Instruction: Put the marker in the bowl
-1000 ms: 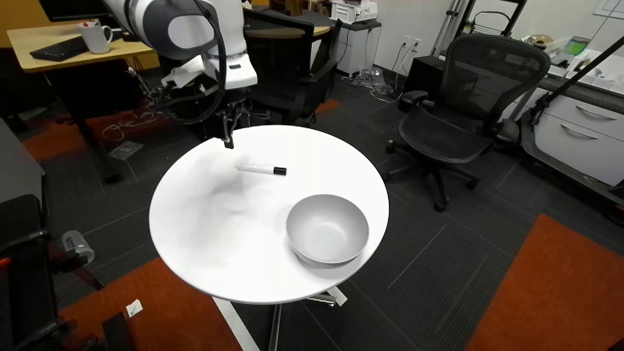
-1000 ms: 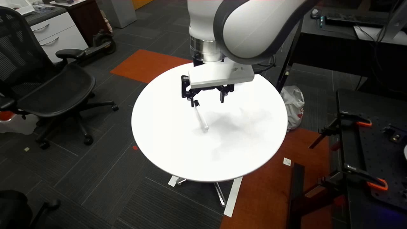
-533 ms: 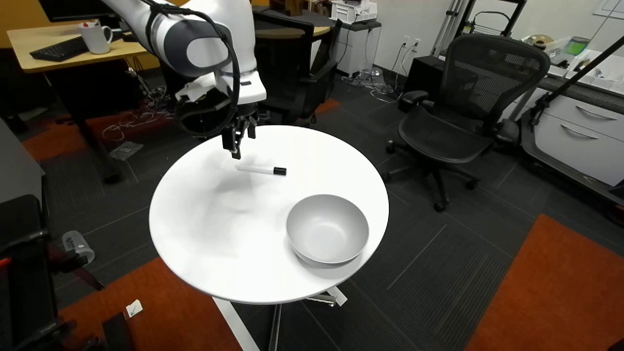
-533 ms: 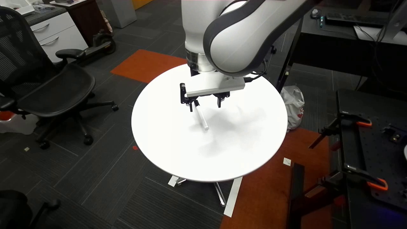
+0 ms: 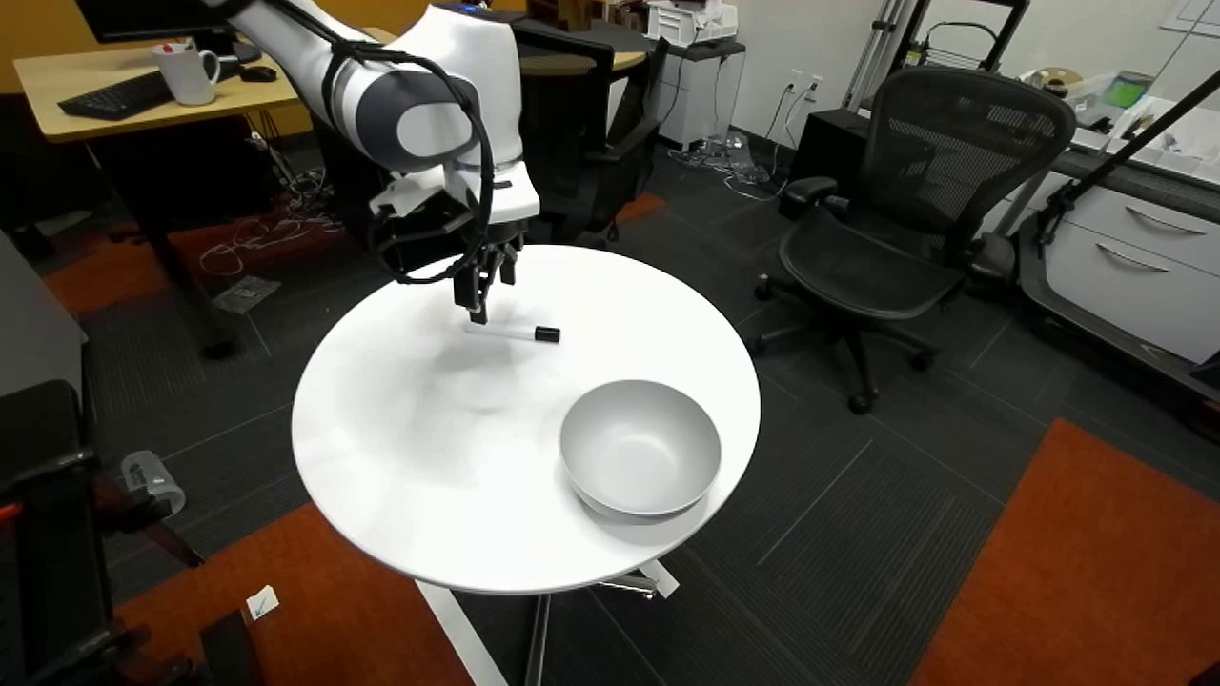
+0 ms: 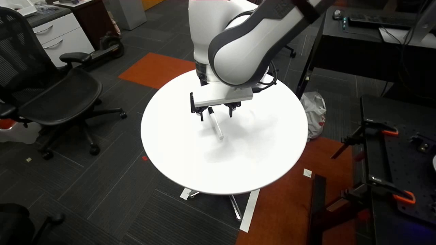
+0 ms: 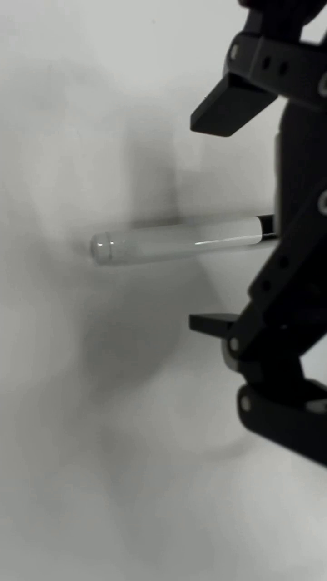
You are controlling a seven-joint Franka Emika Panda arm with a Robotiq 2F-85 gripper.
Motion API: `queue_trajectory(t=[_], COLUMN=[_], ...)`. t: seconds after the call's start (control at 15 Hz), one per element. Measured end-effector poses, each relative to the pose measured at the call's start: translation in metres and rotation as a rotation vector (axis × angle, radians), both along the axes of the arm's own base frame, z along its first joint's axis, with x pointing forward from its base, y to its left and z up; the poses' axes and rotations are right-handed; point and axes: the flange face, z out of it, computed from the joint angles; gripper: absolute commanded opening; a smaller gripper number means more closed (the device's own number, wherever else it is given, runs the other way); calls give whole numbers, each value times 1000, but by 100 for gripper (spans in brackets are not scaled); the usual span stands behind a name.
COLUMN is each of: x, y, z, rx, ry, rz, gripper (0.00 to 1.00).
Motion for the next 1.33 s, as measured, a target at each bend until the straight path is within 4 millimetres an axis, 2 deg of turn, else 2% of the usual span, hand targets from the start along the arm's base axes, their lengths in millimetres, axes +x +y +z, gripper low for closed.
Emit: queue_trajectory(t=[0.67, 0.73, 0.8, 1.33], x=[3, 4, 5, 6], y=[-1, -2, -2, -4], z=[-35, -37, -38, -44], rx=[17, 19, 22, 37], ry=[52, 53, 53, 58], rz=[-29, -33, -37, -62], gripper=[100, 75, 74, 14])
